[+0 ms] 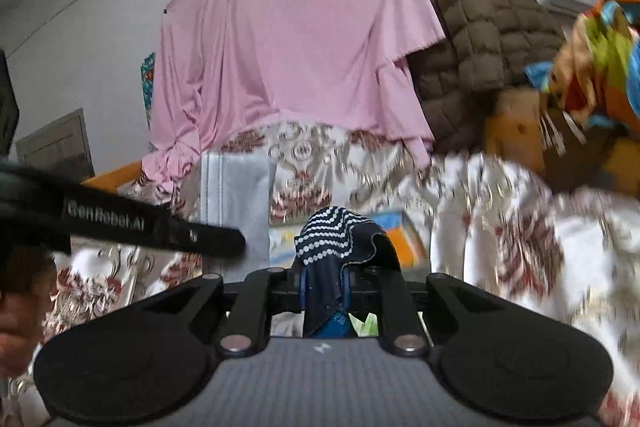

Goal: Organize soft objects
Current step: 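Carry the grey mask with the left tool while the right tool carries the sock over the tray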

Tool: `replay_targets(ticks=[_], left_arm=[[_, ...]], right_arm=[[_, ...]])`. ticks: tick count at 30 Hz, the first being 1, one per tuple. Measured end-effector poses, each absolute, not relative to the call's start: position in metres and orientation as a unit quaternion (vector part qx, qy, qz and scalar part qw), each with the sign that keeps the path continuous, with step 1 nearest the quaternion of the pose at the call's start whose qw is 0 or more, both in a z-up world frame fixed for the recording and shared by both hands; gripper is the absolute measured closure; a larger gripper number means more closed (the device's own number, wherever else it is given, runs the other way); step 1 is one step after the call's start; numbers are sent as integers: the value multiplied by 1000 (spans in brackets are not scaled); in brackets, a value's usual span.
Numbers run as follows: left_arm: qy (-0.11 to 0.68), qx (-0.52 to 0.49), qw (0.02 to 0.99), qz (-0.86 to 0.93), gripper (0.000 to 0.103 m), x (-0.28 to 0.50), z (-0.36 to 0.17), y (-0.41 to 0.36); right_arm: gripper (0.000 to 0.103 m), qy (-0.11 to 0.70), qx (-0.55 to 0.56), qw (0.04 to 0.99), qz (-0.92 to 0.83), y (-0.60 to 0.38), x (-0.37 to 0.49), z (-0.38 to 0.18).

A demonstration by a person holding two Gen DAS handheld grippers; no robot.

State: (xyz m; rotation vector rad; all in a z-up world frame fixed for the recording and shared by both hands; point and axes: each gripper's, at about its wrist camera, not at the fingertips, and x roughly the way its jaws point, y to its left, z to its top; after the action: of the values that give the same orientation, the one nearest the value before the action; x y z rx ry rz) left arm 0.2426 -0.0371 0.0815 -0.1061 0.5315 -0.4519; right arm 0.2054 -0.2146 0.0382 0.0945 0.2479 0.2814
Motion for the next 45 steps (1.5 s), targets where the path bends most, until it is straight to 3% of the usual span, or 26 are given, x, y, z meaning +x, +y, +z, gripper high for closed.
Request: replay_targets(ticks=[9, 23, 39, 45], left_arm=[[261, -50, 941, -209, 96, 347, 70, -27], [297, -97, 936, -160, 95, 522, 1, 16], [320, -120, 927, -157, 92, 556, -36, 26], [323, -117, 927, -149, 87, 548, -35, 24]], right_arm=[[86, 161, -17, 974, 161, -213, 330, 66], [85, 259, 10, 954, 150, -173, 515, 9], [84, 316, 4, 937, 148, -146, 558, -21], [78, 327, 7, 934, 143, -150, 552, -18]])
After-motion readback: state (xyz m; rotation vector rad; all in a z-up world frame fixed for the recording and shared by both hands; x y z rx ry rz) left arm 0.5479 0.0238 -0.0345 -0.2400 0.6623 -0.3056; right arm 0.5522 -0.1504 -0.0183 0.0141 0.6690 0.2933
